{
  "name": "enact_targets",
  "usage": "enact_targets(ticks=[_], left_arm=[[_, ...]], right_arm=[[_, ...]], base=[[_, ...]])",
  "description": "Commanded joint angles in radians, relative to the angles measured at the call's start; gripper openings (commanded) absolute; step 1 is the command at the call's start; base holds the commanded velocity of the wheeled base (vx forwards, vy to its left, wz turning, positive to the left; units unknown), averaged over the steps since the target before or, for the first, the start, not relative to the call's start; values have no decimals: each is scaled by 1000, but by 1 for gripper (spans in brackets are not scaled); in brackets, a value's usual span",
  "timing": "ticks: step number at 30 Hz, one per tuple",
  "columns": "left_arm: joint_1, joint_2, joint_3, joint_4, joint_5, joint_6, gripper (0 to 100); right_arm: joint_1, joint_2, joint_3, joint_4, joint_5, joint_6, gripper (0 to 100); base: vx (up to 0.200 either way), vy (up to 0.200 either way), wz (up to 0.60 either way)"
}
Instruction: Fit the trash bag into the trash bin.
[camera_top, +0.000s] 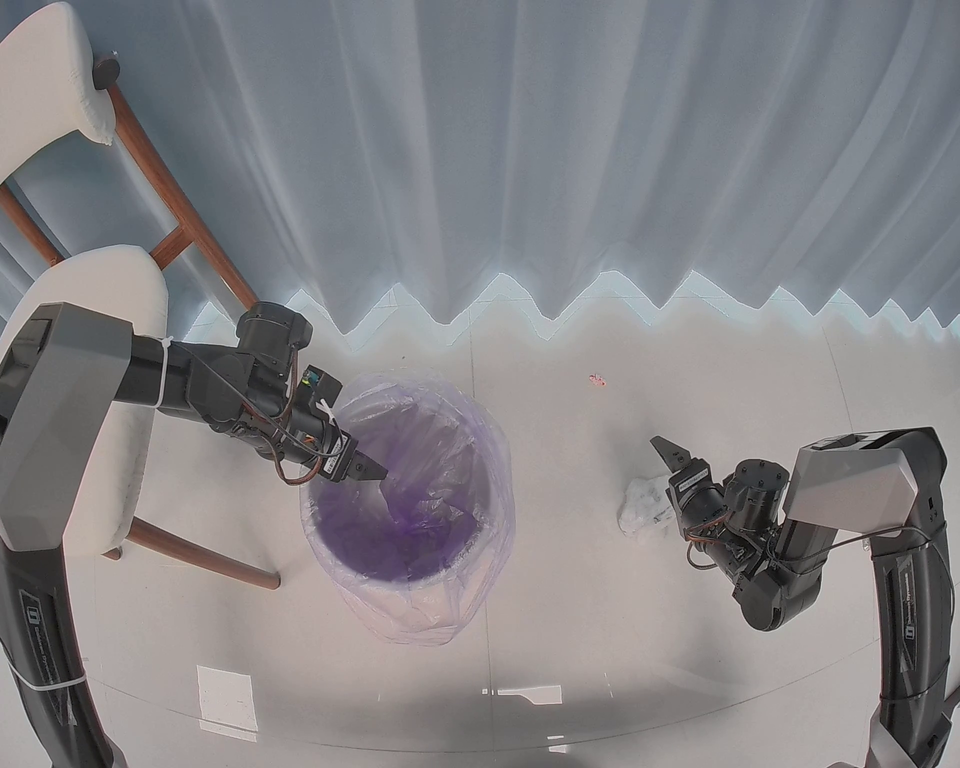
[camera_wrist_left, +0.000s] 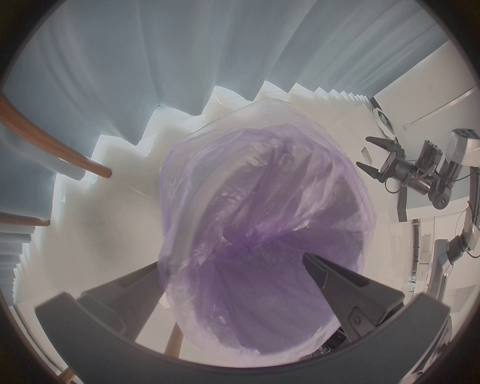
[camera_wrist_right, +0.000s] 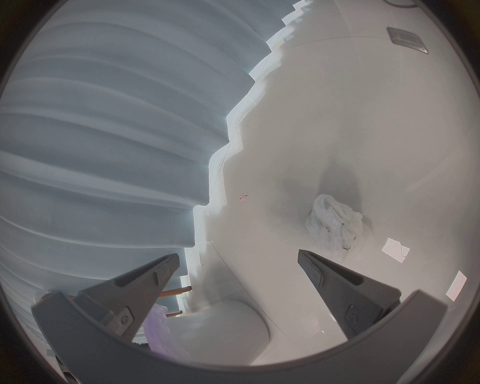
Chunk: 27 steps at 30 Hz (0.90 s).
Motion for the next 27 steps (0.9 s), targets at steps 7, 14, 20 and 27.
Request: enact_targets(ticks=[7,14,20,27], left_arm=[[-1,-131,116,-1,71,-11,100],[-21,-323,245,-6,91,-17,100],[-22,-555,332,-92,9,-96,100],[-93,-1021,585,-259,-285,-662,100]], right_arm=[[1,2,3,-18,0,0,100],[1,9,-3,-18,0,-2,100],[2,15,-23,-18,0,-3,100],[82,-87,23,-18,-27,-28,100]], base=[[0,0,0],[0,0,0],[0,0,0],[0,0,0]])
